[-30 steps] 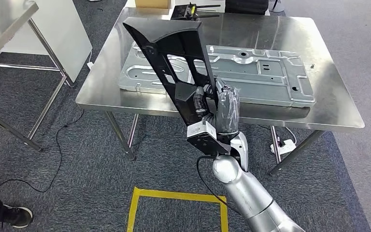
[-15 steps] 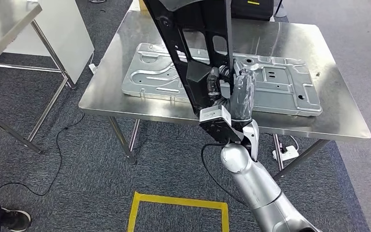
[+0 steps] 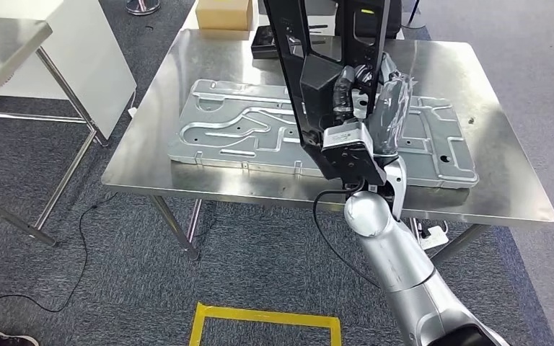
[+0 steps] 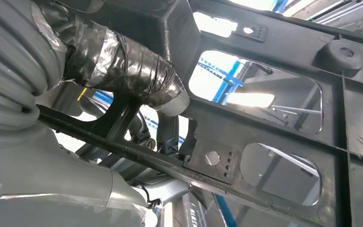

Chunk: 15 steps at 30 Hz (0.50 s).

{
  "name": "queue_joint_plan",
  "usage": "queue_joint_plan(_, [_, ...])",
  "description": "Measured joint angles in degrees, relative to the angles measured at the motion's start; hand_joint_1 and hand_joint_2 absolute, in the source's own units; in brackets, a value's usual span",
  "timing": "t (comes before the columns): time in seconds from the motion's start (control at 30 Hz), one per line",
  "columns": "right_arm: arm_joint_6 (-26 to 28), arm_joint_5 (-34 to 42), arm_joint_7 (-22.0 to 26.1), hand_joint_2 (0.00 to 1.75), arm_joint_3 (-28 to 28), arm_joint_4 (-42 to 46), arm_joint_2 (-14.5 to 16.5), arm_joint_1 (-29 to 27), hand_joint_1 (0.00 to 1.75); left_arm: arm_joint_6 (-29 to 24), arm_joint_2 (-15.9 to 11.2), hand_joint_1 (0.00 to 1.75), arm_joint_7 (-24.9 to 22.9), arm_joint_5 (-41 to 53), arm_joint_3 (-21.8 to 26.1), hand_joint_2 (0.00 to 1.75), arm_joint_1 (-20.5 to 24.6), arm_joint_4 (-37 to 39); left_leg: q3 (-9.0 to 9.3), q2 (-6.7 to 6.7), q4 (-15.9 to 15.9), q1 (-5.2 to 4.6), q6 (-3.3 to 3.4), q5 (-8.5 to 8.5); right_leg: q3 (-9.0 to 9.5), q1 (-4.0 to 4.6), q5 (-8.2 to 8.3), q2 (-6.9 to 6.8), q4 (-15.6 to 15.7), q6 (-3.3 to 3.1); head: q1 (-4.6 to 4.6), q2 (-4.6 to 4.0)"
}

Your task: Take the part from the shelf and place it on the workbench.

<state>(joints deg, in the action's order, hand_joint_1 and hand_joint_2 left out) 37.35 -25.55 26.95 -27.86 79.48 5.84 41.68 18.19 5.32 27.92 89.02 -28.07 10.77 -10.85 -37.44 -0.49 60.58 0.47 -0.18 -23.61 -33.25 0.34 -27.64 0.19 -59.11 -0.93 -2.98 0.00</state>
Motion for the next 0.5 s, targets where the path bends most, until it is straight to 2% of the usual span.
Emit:
queue_joint_plan(0.1, [-0.3, 0.3, -0.3, 1.75, 0.1, -0.4, -0.1, 0.6, 1.75, 0.0, 0.0, 0.00, 0.2, 0.0, -0.3, 1.75, 0.1, 0.0, 0.43, -0.11, -1.0, -0.04, 1.00, -0.82, -0.41, 0.05, -0.45, -0.01, -0.2, 0.62, 0.02, 0.00])
queue_joint_plan(0.17, [-0.3, 0.3, -0.4, 1.75, 0.2, -0.6, -0.1, 1.1, 1.75, 0.0, 0.0, 0.00, 0.3, 0.0, -0.4, 1.75, 0.1, 0.0, 1.17, -0.17, -1.4, 0.19, 1.65, -1.10, -1.36, -0.07, -1.61, -0.09, -2.4, 1.24, -0.05, 0.00])
queue_joint_plan(0.2, [-0.3, 0.4, -0.5, 1.75, 0.3, -0.7, -0.1, 1.4, 1.75, 0.0, 0.0, 0.00, 0.4, 0.0, -0.5, 1.75, 0.2, 0.0, 1.60, -0.15, -1.6, 0.30, 1.96, -1.31, -2.87, -0.23, -2.65, -0.10, -5.2, 1.55, -0.09, 0.00])
queue_joint_plan(0.27, [-0.4, 0.5, -0.7, 1.75, 0.4, -1.0, -0.1, 1.7, 1.75, 0.1, 0.0, 0.00, 0.4, 0.0, -0.6, 1.75, 0.2, 0.0, 2.23, -0.11, -1.6, 0.30, 2.28, -1.89, -7.75, -0.55, -4.66, -0.13, -13.0, 1.99, -0.11, 0.00])
queue_joint_plan(0.3, [-0.4, 0.5, -0.8, 1.75, 0.5, -1.2, -0.1, 1.8, 1.75, 0.1, 0.0, 0.00, 0.4, 0.0, -0.6, 1.75, 0.2, 0.0, 2.59, -0.13, -1.6, 0.30, 2.31, -2.22, -10.03, -0.71, -4.83, -0.14, -15.9, 2.11, -0.11, 0.00])
queue_joint_plan(0.33, [-0.4, 0.6, -0.9, 1.75, 0.5, -1.4, -0.1, 1.8, 1.75, 0.1, 0.0, 0.00, 0.4, 0.0, -0.6, 1.75, 0.2, 0.0, 3.02, -0.19, -1.6, 0.30, 2.28, -2.58, -11.43, -0.84, -3.90, -0.14, -16.8, 2.15, -0.11, 0.00])
queue_joint_plan(0.37, [-0.4, 0.6, -1.0, 1.75, 0.5, -1.6, -0.2, 1.8, 1.75, 0.2, 0.0, 0.00, 0.4, 0.0, -0.7, 1.75, 0.2, 0.0, 3.58, -0.26, -1.6, 0.31, 2.23, -2.98, -11.59, -0.94, -1.81, -0.15, -15.3, 2.10, -0.12, 0.00])
queue_joint_plan(0.43, [-0.5, 0.4, -1.1, 1.75, 0.5, -2.0, -0.2, 2.2, 1.75, 0.3, 0.0, 0.00, 0.5, 0.0, -0.7, 1.75, 0.3, 0.0, 4.81, -0.42, -1.6, 0.30, 1.93, -3.92, -9.13, -0.99, 3.58, -0.21, -7.8, 1.78, -0.13, 0.00])
queue_joint_plan(0.47, [-0.5, 0.3, -1.2, 1.75, 0.5, -2.1, -0.1, 2.4, 1.75, 0.4, 0.0, 0.00, 0.6, 0.0, -0.7, 1.75, 0.3, 0.0, 5.26, -0.46, -1.6, 0.24, 1.66, -4.36, -7.66, -0.82, 5.22, -0.24, -4.4, 1.56, -0.13, 0.00])
queue_joint_plan(0.5, [-0.5, 0.2, -1.3, 1.75, 0.5, -2.3, -0.1, 2.7, 1.75, 0.6, 0.0, 0.00, 0.6, 0.0, -0.8, 1.75, 0.4, 0.0, 5.49, -0.48, -1.6, 0.19, 1.35, -4.67, -6.60, -0.68, 5.81, -0.27, -2.1, 1.28, -0.13, 0.00])
